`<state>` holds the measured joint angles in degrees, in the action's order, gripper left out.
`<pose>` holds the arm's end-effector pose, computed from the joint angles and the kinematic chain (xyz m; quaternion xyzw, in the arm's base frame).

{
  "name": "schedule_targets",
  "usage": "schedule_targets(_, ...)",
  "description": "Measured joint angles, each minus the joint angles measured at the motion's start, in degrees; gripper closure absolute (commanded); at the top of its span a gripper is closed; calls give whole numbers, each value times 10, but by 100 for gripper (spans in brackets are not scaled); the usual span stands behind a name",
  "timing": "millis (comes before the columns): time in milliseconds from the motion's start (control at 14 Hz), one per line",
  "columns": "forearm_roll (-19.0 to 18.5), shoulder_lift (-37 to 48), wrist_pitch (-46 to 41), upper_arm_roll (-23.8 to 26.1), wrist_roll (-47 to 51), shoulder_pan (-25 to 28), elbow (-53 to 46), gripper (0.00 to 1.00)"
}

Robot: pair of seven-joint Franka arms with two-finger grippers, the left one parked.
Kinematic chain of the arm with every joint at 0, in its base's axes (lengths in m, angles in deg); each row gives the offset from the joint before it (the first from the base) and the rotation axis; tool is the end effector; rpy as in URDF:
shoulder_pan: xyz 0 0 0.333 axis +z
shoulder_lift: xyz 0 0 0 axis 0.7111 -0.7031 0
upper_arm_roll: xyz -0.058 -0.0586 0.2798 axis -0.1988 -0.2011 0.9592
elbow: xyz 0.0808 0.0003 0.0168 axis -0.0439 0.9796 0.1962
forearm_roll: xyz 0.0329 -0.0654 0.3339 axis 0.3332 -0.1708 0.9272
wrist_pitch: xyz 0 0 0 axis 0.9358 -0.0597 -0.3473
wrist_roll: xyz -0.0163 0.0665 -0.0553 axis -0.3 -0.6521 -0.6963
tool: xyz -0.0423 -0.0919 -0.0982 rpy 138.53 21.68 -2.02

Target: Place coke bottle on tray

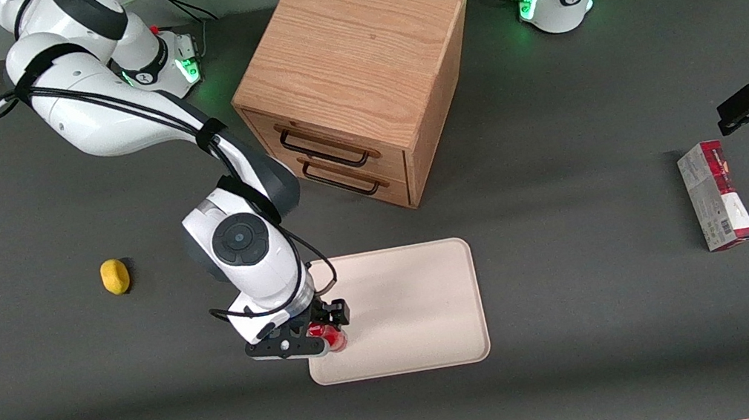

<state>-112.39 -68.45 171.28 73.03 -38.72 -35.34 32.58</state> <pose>0.6470 0.3267 0.2910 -0.9912 0.0713 -0.1102 0.0177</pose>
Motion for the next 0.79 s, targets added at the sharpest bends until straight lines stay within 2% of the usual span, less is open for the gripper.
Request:
schedule_targets(214,-1,12,-10,0,-4,-6,-3,0)
schedule_targets(357,10,39,-70,-1,-41,-9,-7,0)
schedule_targets(429,42,61,-105,-8,-76,-11,-9,0)
schedule_targets(500,94,90,-137,-32,-123,-11,-9,0)
schedule_targets(643,203,165,-181,-112,-234,-13,15,0)
schedule_targets(786,262,249,-200,-188,-310,-18,79,0)
